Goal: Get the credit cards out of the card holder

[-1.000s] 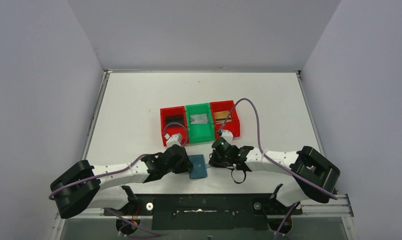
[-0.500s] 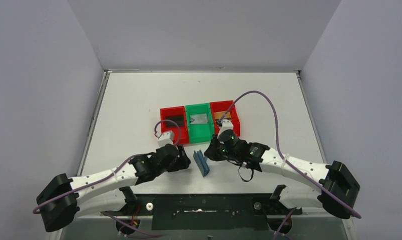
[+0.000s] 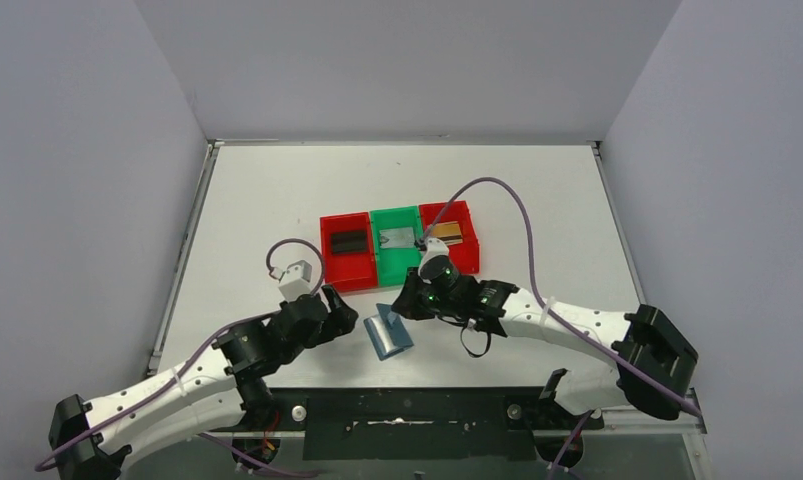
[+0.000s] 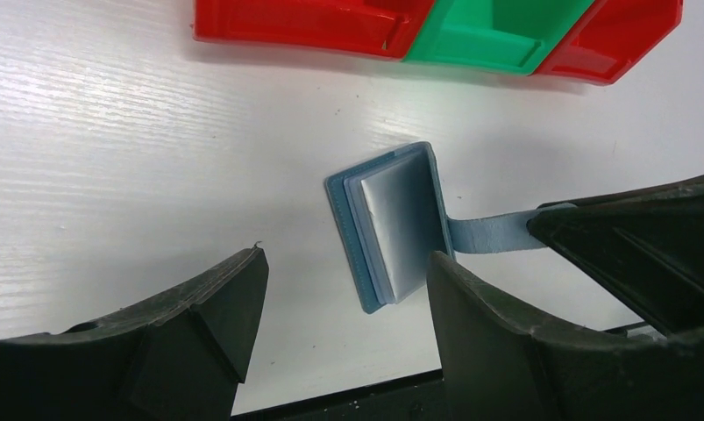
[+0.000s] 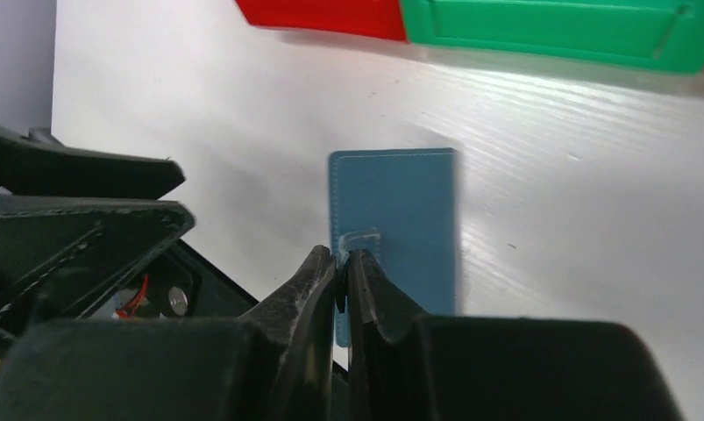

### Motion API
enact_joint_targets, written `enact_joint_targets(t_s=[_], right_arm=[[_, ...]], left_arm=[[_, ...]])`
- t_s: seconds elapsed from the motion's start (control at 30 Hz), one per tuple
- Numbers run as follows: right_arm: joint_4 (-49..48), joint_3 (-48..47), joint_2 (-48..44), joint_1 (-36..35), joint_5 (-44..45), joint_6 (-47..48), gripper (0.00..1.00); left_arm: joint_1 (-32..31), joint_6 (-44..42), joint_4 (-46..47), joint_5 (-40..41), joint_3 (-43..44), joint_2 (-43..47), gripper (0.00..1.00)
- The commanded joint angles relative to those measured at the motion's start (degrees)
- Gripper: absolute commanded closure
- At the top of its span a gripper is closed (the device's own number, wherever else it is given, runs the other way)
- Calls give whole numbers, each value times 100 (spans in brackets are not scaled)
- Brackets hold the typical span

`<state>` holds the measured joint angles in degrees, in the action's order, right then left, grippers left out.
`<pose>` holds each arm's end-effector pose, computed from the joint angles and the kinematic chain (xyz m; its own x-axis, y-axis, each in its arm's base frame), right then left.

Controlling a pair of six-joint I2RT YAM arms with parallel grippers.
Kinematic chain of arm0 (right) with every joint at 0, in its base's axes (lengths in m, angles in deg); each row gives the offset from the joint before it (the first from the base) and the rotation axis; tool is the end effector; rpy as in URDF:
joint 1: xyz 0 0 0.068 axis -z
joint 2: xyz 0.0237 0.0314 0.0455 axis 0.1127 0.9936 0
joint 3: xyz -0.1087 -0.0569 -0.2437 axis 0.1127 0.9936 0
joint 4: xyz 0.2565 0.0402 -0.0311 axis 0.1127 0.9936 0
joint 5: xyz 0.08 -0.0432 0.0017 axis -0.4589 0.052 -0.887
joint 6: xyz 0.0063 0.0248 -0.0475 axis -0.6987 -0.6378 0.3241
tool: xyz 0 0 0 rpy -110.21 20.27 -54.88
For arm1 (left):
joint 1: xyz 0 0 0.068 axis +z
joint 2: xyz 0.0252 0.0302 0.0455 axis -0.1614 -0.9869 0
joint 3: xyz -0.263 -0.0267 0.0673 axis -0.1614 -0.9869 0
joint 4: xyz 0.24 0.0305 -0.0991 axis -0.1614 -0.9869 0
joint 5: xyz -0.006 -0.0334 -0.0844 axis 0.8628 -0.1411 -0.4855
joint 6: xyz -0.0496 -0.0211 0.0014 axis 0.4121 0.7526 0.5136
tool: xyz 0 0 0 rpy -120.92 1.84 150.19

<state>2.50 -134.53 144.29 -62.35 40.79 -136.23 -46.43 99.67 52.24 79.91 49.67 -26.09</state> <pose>0.1580 0.2383 0.2275 -0.8757 0.0146 -0.4826 -0.3187 0.7334 0.6005 0.0972 -0.1151 0.2155 -0.6777 -0.4298 -0.5966 -0.0883 0.8531 -0.5142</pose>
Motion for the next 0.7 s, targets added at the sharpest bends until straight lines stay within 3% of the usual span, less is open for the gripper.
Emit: enact_joint_targets(t_s=[0.0,0.23,0.37,0.67], right_arm=[[-406,760,-602,315,446,-577,100],[-519,2002,-1318,714,832,-1348,100],[-1130,2730,-1770,792,784,-1455,99],[-1023,2625,-1368,902,678,-1163,100]], left_arm=[[27,-36,230,-310,-47,76,34],[18,-523,1169,-941,119,-515,34],[18,-724,1746,-1392,228,-1042,34],[9,-990,2357,-1608,722,-2370,34]])
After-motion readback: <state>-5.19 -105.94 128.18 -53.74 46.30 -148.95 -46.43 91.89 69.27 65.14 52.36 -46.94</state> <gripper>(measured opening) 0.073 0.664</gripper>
